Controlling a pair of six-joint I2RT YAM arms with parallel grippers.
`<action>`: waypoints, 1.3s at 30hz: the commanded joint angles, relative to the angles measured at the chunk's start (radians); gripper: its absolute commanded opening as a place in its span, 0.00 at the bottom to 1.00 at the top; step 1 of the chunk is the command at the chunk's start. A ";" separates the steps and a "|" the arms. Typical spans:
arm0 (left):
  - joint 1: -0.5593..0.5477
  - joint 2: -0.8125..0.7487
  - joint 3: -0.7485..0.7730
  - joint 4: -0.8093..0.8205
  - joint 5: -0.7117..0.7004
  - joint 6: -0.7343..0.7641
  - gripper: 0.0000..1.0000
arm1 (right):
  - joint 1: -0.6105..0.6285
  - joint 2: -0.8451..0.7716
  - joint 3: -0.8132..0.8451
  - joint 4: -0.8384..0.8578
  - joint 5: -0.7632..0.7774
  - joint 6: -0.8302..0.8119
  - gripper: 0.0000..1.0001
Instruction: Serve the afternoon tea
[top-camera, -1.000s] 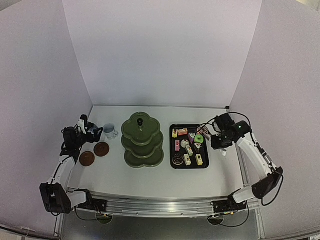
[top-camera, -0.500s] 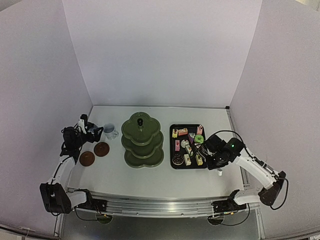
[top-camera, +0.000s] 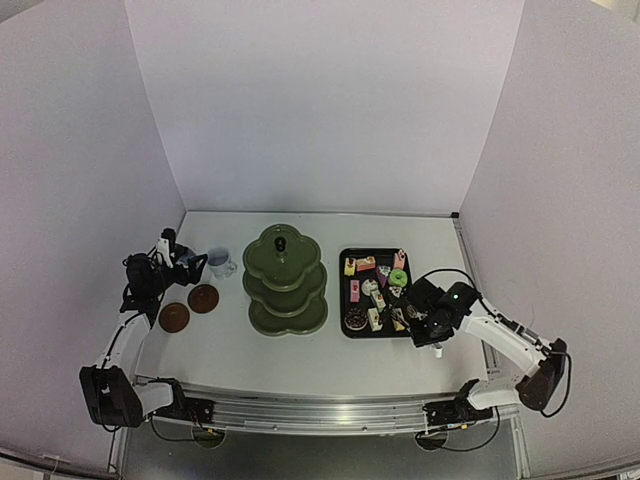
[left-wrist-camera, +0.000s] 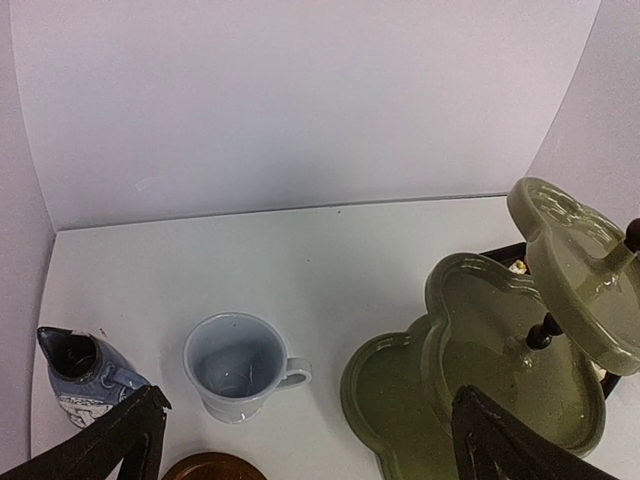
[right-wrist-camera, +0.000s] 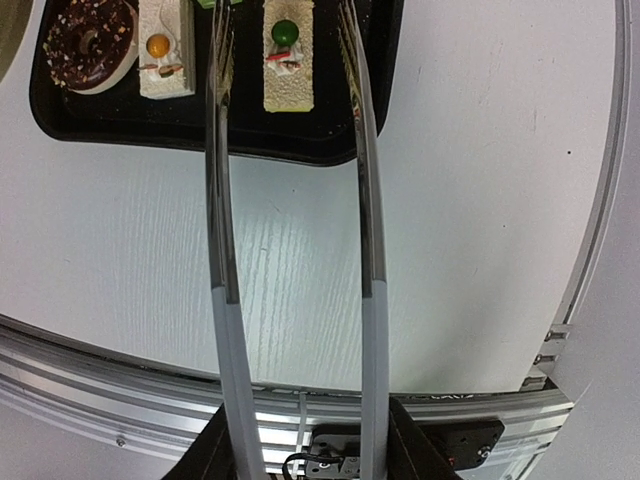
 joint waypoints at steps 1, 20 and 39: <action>-0.003 0.010 0.020 0.022 0.019 0.018 1.00 | 0.004 0.018 -0.015 0.046 -0.005 0.001 0.41; -0.003 -0.002 0.034 0.015 0.015 0.021 1.00 | 0.004 -0.059 0.052 -0.029 -0.005 -0.037 0.00; -0.053 -0.080 0.001 -0.156 0.212 0.353 0.99 | -0.019 0.221 0.313 0.474 -0.048 -0.475 0.00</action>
